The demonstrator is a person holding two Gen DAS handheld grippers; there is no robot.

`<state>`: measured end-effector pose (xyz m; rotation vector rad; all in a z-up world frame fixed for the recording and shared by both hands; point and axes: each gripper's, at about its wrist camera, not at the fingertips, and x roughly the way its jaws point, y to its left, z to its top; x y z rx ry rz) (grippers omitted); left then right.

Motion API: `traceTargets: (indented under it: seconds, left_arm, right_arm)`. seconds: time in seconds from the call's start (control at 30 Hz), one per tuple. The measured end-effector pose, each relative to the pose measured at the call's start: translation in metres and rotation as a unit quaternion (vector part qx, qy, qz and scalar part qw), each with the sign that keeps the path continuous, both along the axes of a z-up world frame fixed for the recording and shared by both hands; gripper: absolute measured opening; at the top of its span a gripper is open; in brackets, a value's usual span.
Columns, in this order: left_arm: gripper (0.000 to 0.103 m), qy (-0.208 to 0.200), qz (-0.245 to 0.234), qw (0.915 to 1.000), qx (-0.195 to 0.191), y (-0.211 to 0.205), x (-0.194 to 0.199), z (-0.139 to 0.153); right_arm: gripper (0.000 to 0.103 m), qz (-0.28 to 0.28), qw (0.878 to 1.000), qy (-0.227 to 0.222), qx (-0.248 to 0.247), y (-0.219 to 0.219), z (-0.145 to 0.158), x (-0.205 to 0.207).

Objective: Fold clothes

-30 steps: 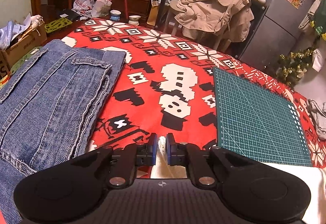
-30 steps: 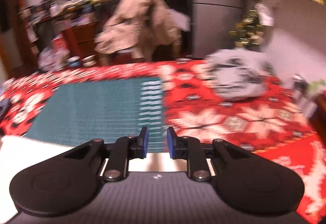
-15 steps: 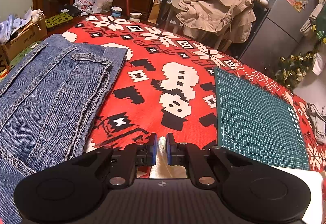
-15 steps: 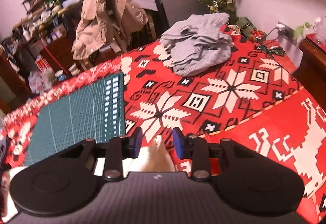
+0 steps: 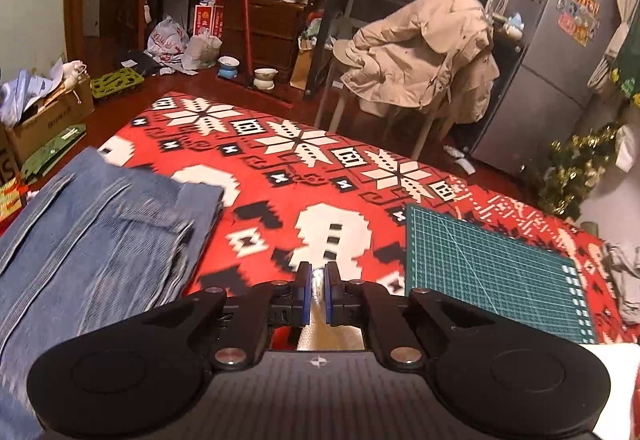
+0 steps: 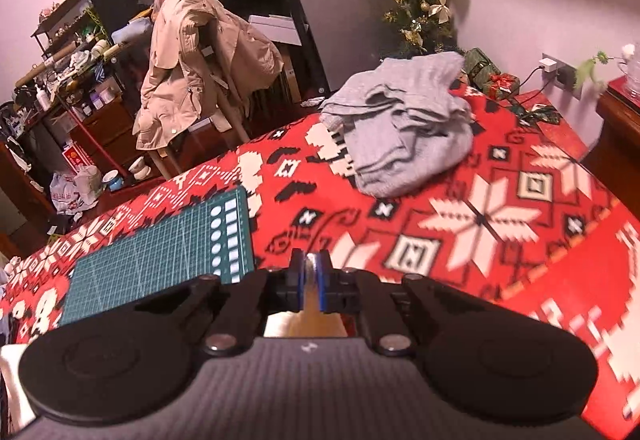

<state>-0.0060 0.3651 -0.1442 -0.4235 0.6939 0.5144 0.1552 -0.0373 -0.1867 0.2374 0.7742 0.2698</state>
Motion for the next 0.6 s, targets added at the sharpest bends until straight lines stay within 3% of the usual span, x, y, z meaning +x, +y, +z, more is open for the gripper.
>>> traceTargets:
  seconds: [0.13, 0.2, 0.23, 0.3, 0.43, 0.5, 0.6]
  left_arm:
    - [0.012, 0.033, 0.011, 0.9993, -0.013, 0.009, 0.014, -0.016]
    - [0.031, 0.044, 0.021, 0.9985, -0.025, 0.015, 0.014, -0.021]
    - [0.031, 0.041, 0.023, 0.9984, -0.031, 0.017, 0.011, -0.02]
    - [0.031, 0.025, 0.026, 0.9985, -0.042, 0.021, 0.002, -0.013]
    - [0.025, -0.013, -0.017, 0.995, -0.097, 0.009, 0.001, -0.003]
    - [0.016, -0.032, -0.042, 0.9906, -0.127, 0.003, 0.001, 0.002]
    - [0.015, -0.061, -0.078, 0.9805, -0.17, -0.007, 0.002, 0.009]
  right_arm:
    - [0.009, -0.006, 1.0, 0.016, -0.007, 0.008, -0.014, 0.02]
    - [0.02, -0.017, 1.0, 0.017, -0.017, 0.008, -0.017, 0.021]
    - [0.026, -0.02, 0.999, 0.015, -0.019, 0.007, -0.018, 0.02]
    - [0.026, -0.016, 1.0, 0.0, -0.019, 0.005, -0.011, 0.013]
    - [0.03, 0.009, 0.999, -0.037, 0.005, 0.003, 0.008, -0.01]
    - [0.031, 0.039, 0.998, -0.036, 0.032, 0.007, 0.011, -0.019]
    - [0.031, 0.084, 0.995, -0.028, 0.048, 0.028, 0.009, -0.026]
